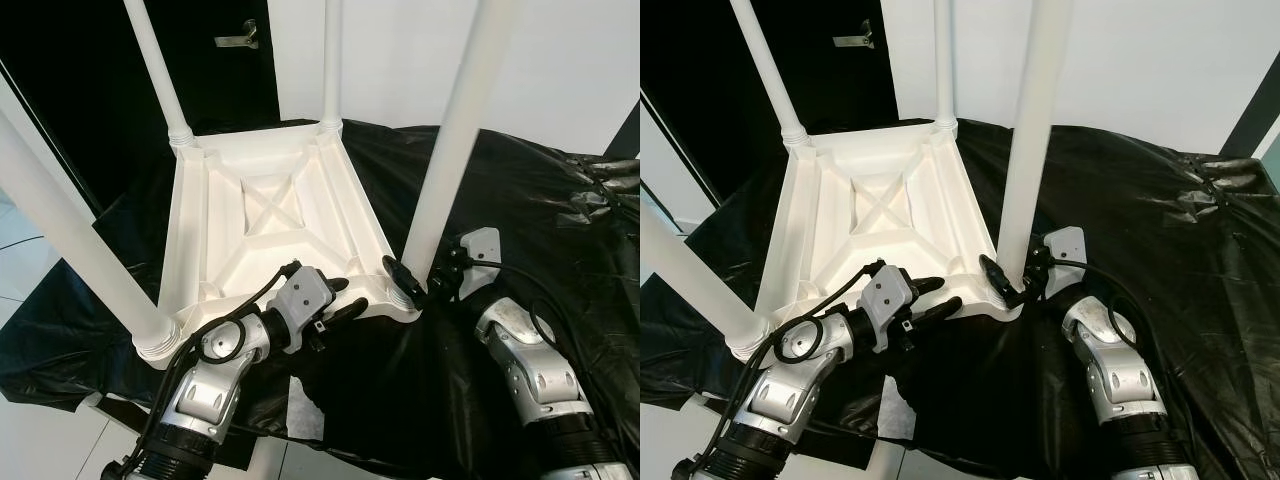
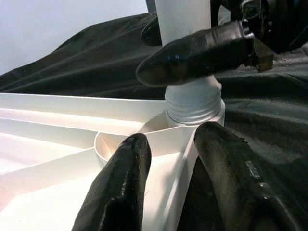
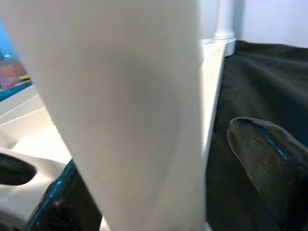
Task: Building children table
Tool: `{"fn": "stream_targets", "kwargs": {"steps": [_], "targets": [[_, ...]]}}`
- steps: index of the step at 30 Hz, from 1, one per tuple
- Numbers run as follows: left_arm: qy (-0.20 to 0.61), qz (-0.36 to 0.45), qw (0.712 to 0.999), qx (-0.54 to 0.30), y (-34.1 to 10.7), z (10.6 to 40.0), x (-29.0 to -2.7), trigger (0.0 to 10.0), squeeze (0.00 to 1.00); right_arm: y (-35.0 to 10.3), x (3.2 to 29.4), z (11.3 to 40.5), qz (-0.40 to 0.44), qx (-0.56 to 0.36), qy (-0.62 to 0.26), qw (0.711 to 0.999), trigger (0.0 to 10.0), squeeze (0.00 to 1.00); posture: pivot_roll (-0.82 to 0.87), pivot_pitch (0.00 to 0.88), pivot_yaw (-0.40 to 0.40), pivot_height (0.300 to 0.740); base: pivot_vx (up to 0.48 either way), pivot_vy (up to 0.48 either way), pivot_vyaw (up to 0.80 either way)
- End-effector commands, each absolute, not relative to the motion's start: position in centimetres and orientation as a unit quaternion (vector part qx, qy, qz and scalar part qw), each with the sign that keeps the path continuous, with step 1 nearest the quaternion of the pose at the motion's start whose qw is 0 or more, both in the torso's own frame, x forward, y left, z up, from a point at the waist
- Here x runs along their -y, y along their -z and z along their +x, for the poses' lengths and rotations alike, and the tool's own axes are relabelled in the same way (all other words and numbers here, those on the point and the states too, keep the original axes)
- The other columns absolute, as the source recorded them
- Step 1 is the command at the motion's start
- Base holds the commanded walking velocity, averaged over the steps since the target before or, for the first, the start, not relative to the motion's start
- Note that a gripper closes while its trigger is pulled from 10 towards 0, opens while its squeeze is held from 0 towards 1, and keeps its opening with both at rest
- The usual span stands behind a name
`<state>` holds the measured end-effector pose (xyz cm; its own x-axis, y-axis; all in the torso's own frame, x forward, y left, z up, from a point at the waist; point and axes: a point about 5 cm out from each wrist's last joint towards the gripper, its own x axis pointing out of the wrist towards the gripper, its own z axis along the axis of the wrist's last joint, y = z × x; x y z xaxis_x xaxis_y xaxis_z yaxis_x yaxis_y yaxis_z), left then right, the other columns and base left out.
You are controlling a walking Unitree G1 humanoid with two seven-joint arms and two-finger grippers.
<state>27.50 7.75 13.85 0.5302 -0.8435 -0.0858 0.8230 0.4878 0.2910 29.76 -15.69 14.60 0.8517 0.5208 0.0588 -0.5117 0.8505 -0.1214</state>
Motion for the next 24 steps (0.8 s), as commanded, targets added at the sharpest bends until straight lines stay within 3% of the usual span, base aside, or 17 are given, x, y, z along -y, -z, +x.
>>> {"fn": "stream_targets", "kwargs": {"steps": [1, 2, 3, 4, 5, 7, 8, 22, 23, 24], "targets": [[0.477, 0.148, 0.865, 0.035, -14.0, 27.6, -7.6, 10.0, 0.00, -14.4, 15.8, 29.7, -0.051, 0.041, -0.277, 0.959, 10.0, 0.00, -0.04, 0.000, 0.018, 0.740, 0.000, 0.000, 0.00], [0.481, 0.147, 0.864, 0.036, -14.1, 27.5, -7.7, 10.0, 0.00, -14.2, 15.2, 30.6, -0.069, 0.027, -0.334, 0.940, 10.0, 0.00, -0.03, 0.000, 0.016, 0.740, 0.000, 0.000, 0.00], [0.482, 0.147, 0.863, 0.037, -14.1, 27.5, -7.7, 10.0, 0.00, -14.0, 15.0, 30.9, -0.076, 0.021, -0.353, 0.932, 8.0, 0.00, -0.03, 0.000, 0.013, 0.740, 0.000, 0.000, 0.00], [0.482, 0.147, 0.863, 0.037, -14.1, 27.5, -7.7, 10.0, 0.00, -14.0, 15.0, 30.9, -0.076, 0.021, -0.353, 0.932, 8.0, 0.00, -0.03, 0.000, 0.013, 0.740, 0.000, 0.000, 0.00], [0.482, 0.147, 0.863, 0.037, -14.1, 27.4, -7.8, 10.0, 0.00, -13.7, 14.9, 31.2, -0.082, 0.013, -0.363, 0.928, 3.1, 0.00, -0.02, 0.000, 0.011, 0.740, 0.000, 0.000, 0.00], [0.482, 0.147, 0.863, 0.037, -14.1, 27.4, -7.8, 10.0, 0.00, -13.6, 15.0, 31.3, -0.084, 0.010, -0.362, 0.928, 3.1, 0.00, -0.02, 0.000, 0.011, 0.740, 0.000, 0.000, 0.00], [0.481, 0.147, 0.863, 0.037, -14.1, 27.4, -7.8, 10.0, 0.00, -13.6, 15.0, 31.3, -0.084, 0.008, -0.363, 0.928, 0.0, 0.00, -0.02, 0.000, 0.011, 0.740, 0.000, 0.000, 0.00], [0.481, 0.146, 0.864, 0.034, -13.9, 27.3, -7.7, 10.0, 0.00, -13.1, 16.1, 31.4, -0.076, 0.001, -0.306, 0.949, 0.0, 0.00, -0.03, 0.000, -0.001, 0.740, 0.000, 0.000, 0.00], [0.481, 0.145, 0.864, 0.035, -13.9, 27.4, -7.7, 10.0, 0.00, -13.0, 16.1, 31.4, -0.081, 0.006, -0.287, 0.954, 2.3, 0.00, -0.03, 0.000, -0.001, 0.740, 0.000, 0.000, 0.00], [0.481, 0.145, 0.864, 0.035, -13.9, 27.4, -7.6, 10.0, 0.00, -12.9, 15.9, 31.2, -0.078, 0.007, -0.268, 0.960, 2.7, 0.00, -0.03, 0.000, -0.004, 0.740, 0.000, 0.000, 0.00]]}}
